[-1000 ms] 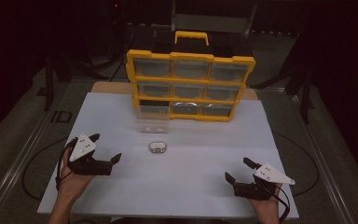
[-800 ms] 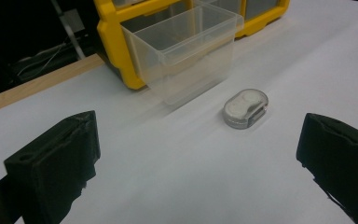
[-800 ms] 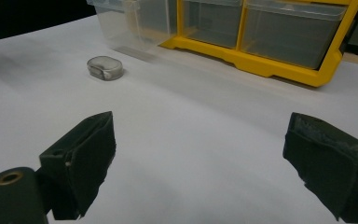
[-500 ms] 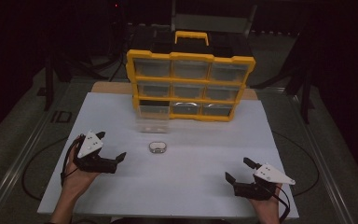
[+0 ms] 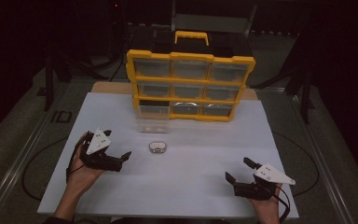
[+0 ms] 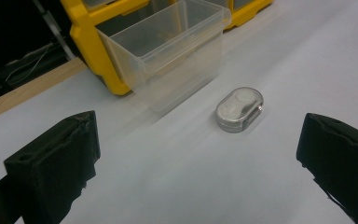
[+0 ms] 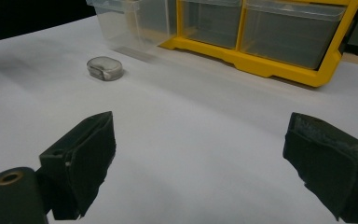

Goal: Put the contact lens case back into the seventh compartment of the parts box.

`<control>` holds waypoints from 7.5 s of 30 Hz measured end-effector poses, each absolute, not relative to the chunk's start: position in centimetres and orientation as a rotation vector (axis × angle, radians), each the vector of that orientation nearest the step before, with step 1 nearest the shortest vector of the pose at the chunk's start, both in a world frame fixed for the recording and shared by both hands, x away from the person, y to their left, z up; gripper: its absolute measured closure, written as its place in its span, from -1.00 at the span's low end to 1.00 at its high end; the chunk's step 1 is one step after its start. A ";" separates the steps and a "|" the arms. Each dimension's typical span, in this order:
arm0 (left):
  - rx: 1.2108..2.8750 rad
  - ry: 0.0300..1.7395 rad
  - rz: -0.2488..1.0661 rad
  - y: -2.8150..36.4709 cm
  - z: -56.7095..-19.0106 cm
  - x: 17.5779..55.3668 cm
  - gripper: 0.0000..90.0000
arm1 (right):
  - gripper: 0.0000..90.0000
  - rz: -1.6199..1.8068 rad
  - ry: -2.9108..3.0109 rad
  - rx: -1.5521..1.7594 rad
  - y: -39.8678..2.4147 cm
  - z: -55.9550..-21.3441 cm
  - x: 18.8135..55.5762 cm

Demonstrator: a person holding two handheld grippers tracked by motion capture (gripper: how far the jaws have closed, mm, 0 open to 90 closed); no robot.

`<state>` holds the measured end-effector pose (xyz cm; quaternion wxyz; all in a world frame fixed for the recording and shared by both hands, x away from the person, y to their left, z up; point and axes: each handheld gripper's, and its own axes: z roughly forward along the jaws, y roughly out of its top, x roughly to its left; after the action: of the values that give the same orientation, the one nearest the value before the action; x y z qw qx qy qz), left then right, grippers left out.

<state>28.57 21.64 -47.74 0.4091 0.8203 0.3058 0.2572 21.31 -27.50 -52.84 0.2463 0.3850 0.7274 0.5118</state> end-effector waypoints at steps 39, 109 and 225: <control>2.312 0.591 0.529 16.5 -48.0 32.7 -1.00 | -0.80 1.397 1.989 1.052 -27.6 -52.9 21.4; 2.700 0.457 0.331 9.2 -52.3 38.0 -0.25 | -0.80 1.397 2.010 1.053 -27.5 -53.0 21.6; 2.631 0.409 0.301 10.1 -44.1 38.3 0.10 | -0.80 1.400 2.014 1.061 -27.6 -53.1 21.6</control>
<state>38.26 10.08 -44.11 0.2288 0.9558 0.1487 0.1094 21.60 -27.61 -53.13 0.2325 0.3861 0.7330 0.5095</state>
